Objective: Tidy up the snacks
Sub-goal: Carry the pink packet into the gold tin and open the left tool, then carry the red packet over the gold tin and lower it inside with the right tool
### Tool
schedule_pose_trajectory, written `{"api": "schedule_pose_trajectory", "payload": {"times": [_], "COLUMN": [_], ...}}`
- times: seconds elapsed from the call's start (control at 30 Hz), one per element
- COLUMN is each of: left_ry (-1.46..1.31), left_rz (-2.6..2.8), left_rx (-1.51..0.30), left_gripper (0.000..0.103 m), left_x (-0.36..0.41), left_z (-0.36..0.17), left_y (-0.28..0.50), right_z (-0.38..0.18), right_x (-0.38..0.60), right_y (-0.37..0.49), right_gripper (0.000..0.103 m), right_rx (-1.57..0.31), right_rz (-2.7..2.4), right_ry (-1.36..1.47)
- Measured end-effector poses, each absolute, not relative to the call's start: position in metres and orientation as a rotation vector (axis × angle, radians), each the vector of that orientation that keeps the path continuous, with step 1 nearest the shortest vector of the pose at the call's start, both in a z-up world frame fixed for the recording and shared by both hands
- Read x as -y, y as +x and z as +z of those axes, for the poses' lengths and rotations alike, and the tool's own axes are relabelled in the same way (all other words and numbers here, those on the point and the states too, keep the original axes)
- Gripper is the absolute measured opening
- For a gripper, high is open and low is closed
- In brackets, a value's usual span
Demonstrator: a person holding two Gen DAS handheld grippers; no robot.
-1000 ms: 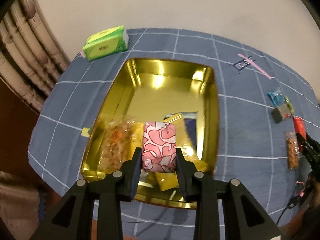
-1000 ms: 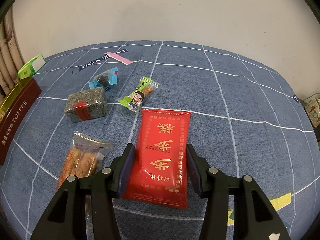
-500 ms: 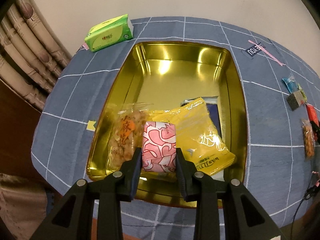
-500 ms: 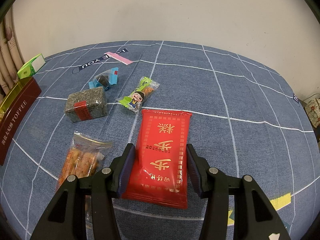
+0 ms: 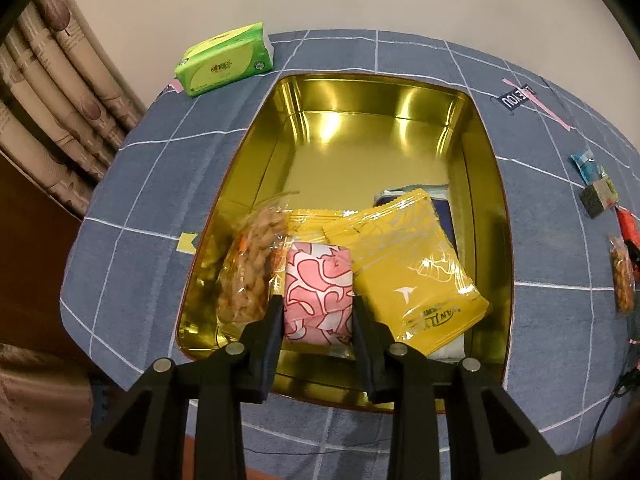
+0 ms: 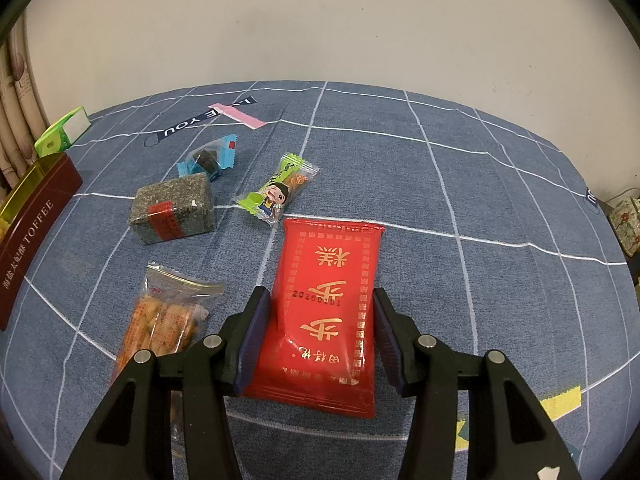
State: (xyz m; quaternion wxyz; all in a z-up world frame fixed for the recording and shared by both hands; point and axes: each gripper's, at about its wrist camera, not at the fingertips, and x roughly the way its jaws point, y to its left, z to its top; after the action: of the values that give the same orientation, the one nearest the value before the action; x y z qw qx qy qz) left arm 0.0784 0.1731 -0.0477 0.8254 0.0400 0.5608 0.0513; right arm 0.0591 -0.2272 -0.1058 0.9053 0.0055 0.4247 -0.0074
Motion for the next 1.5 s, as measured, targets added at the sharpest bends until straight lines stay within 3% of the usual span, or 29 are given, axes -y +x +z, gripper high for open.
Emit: {"api": "schedule_pose_trajectory", "payload": {"times": [0.2,0.33,1.17,1.5], "left_ry": [0.099,0.087,0.009,-0.039], "left_rz": [0.119,0.112,0.185,0.236], "left_rx": [-1.172,-1.149,-1.025,-1.031], "left_gripper": [0.034,0.047,0.049,0.049], "left_x": [-0.176,-0.177,-0.208,-0.227], "left_z": [-0.041,-0.031,-0.006,-0.004], "left_y": [0.077,0.074,0.048,0.041], "right_z": [-0.106,-0.107,-0.09,-0.041], "right_x": [0.228,0.228,0.213,0.181], "right_y": [0.059,0.061,0.067,0.061], "right_gripper": [0.048,0.048,0.04,0.04], "right_rx": [-0.878,-0.886,-0.97,-0.905], "right_rz": [-0.019,-0.025,-0.167,-0.097], "right_ry": [0.017,0.018,-0.01,0.032]}}
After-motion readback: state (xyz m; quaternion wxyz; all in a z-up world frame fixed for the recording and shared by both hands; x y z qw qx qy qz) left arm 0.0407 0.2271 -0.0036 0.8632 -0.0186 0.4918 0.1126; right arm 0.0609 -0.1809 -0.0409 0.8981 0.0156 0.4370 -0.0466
